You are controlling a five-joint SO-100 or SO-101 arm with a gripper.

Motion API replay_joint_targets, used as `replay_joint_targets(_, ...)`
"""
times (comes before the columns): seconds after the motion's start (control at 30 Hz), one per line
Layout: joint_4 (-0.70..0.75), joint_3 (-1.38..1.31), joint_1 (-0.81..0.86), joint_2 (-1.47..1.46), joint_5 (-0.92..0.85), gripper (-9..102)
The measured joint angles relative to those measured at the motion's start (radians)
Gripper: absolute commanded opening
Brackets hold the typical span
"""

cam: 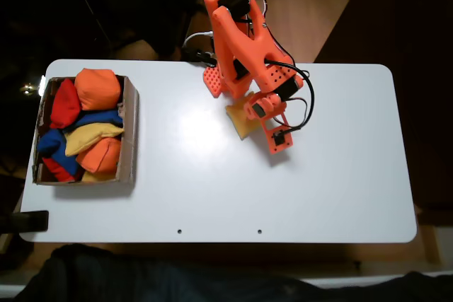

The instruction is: Grasp a bag and put it in the box.

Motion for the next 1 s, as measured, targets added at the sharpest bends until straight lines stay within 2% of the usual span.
replay_joint_targets(0.4,-0.008,-0.086,0.003,0.044,0.051,0)
replay_joint_targets(1.0,0.066,-0.227,0.003,0.086,0.091,0)
